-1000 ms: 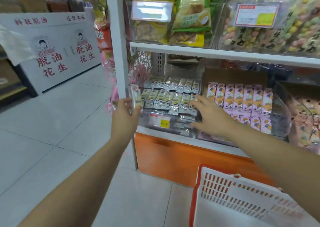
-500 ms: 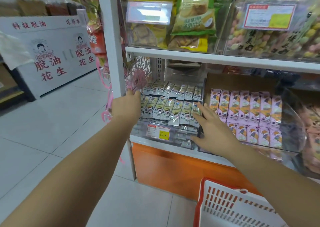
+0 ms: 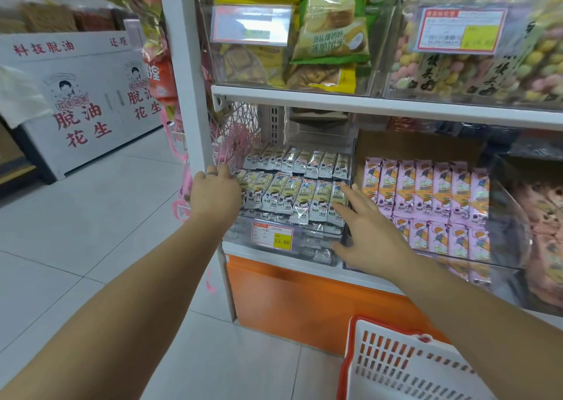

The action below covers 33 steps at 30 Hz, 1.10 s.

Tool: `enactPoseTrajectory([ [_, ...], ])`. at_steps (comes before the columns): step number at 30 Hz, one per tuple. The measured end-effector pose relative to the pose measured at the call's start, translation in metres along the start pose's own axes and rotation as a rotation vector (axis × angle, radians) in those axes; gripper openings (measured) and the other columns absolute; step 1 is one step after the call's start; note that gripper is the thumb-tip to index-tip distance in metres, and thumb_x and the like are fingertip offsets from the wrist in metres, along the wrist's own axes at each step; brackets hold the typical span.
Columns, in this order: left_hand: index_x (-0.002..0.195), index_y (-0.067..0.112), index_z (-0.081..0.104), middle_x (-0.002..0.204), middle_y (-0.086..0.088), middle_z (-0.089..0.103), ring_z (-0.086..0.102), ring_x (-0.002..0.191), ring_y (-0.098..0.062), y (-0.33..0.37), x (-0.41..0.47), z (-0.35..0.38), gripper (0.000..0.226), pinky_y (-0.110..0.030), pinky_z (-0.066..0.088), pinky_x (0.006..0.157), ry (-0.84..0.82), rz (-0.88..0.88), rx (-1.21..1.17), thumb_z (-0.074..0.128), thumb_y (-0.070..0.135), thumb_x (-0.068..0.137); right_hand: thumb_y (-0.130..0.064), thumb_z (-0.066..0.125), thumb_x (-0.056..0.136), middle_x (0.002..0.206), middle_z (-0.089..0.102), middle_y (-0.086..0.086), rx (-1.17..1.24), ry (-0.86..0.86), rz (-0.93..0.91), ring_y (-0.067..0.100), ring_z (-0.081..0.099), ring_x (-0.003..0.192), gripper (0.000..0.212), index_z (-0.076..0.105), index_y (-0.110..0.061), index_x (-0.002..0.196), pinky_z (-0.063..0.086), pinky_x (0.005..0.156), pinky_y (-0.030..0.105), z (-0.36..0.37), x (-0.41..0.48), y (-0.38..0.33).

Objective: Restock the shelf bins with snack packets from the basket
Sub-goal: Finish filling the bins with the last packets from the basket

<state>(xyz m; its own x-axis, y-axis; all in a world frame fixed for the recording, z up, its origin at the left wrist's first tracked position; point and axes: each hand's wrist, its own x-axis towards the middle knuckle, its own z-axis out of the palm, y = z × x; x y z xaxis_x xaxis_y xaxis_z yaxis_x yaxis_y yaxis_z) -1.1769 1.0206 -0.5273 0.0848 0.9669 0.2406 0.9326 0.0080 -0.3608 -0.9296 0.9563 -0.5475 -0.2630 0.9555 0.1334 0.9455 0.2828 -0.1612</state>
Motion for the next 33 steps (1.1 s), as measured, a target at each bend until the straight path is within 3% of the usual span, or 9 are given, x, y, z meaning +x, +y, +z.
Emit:
enactPoseTrajectory([
  [3, 0.139, 0.010, 0.041, 0.143, -0.014, 0.040, 0.042, 0.125, -0.035, 0.008, -0.001, 0.007, 0.043, -0.042, 0.036, 0.100, 0.054, 0.060, -0.318, 0.039, 0.017, 0.097, -0.041, 0.060, 0.088, 0.159, -0.012, -0.005, -0.001, 0.000, 0.004, 0.013, -0.012, 0.146, 0.078, 0.021, -0.017, 0.151, 0.029, 0.114, 0.038, 0.001, 0.000, -0.001],
  [5, 0.148, 0.012, 0.026, 0.154, -0.014, 0.024, 0.029, 0.138, -0.035, 0.015, -0.003, 0.014, 0.052, -0.042, 0.028, 0.109, -0.060, 0.102, -0.523, 0.027, 0.036, 0.102, -0.041, 0.060, 0.088, 0.159, -0.012, -0.005, -0.001, -0.006, 0.009, 0.013, -0.012, 0.146, 0.078, 0.021, -0.018, 0.151, 0.030, 0.114, 0.039, 0.001, -0.001, -0.002],
  [10, 0.152, 0.022, 0.011, 0.158, -0.012, 0.013, 0.010, 0.145, -0.031, 0.016, -0.002, 0.033, 0.073, -0.041, 0.008, 0.119, -0.036, 0.210, -0.509, 0.004, 0.064, 0.093, -0.050, 0.050, 0.091, 0.159, 0.011, 0.002, -0.179, 0.037, -0.008, 0.018, 0.002, 0.147, 0.066, 0.032, -0.021, 0.147, -0.009, 0.117, 0.042, -0.009, 0.006, -0.009],
  [12, 0.152, 0.026, 0.008, 0.159, -0.007, 0.012, 0.010, 0.146, -0.032, 0.017, 0.001, 0.043, 0.090, -0.047, 0.010, 0.118, 0.001, 0.285, -0.418, -0.018, 0.073, 0.080, -0.048, 0.042, 0.096, 0.158, 0.016, 0.002, -0.185, 0.054, -0.046, 0.018, 0.008, 0.146, 0.060, 0.029, -0.021, 0.148, -0.011, 0.116, 0.042, -0.014, 0.017, -0.021],
  [16, 0.150, 0.040, -0.003, 0.160, 0.004, 0.006, 0.012, 0.144, -0.039, 0.020, 0.000, 0.046, 0.087, -0.055, 0.013, 0.115, -0.026, 0.314, -0.366, -0.030, 0.071, 0.073, -0.047, 0.030, 0.100, 0.160, 0.010, 0.002, -0.220, -0.062, -0.082, 0.020, 0.013, 0.146, 0.061, 0.013, -0.019, 0.151, -0.001, 0.118, 0.040, -0.004, 0.040, -0.040],
  [22, 0.147, 0.047, 0.010, 0.159, 0.011, 0.005, 0.005, 0.144, -0.040, 0.018, -0.009, 0.029, 0.079, -0.055, 0.008, 0.115, -0.078, 0.291, -0.453, -0.013, 0.067, 0.074, -0.043, 0.035, 0.100, 0.155, 0.024, 0.004, -0.220, -0.119, -0.049, 0.026, 0.025, 0.139, 0.058, 0.021, -0.015, 0.149, 0.026, 0.113, 0.039, -0.004, 0.050, -0.042],
  [24, 0.145, 0.047, 0.015, 0.158, 0.009, 0.012, 0.005, 0.145, -0.036, 0.022, -0.006, 0.024, 0.069, -0.060, 0.008, 0.113, -0.077, 0.267, -0.536, -0.003, 0.069, 0.082, -0.041, 0.036, 0.101, 0.153, 0.027, 0.006, -0.224, -0.123, -0.040, 0.027, 0.027, 0.138, 0.056, 0.024, -0.013, 0.147, 0.029, 0.112, 0.040, -0.004, 0.051, -0.044],
  [27, 0.144, 0.054, 0.000, 0.159, 0.005, 0.007, -0.001, 0.146, -0.033, 0.031, -0.002, 0.015, 0.052, -0.066, 0.003, 0.111, -0.143, 0.280, -0.509, 0.009, 0.063, 0.094, -0.040, 0.037, 0.101, 0.152, 0.029, 0.007, -0.226, -0.111, -0.039, 0.028, 0.028, 0.136, 0.055, 0.025, -0.011, 0.146, 0.031, 0.111, 0.040, -0.002, 0.054, -0.044],
  [33, 0.145, 0.052, 0.004, 0.160, 0.005, -0.005, -0.007, 0.146, -0.033, 0.033, -0.005, 0.016, 0.049, -0.067, -0.002, 0.110, -0.155, 0.303, -0.439, 0.012, 0.057, 0.097, -0.039, 0.035, 0.102, 0.154, 0.025, 0.009, -0.247, -0.097, -0.053, 0.028, 0.025, 0.137, 0.057, 0.021, -0.009, 0.148, 0.028, 0.113, 0.038, 0.003, 0.054, -0.043],
])
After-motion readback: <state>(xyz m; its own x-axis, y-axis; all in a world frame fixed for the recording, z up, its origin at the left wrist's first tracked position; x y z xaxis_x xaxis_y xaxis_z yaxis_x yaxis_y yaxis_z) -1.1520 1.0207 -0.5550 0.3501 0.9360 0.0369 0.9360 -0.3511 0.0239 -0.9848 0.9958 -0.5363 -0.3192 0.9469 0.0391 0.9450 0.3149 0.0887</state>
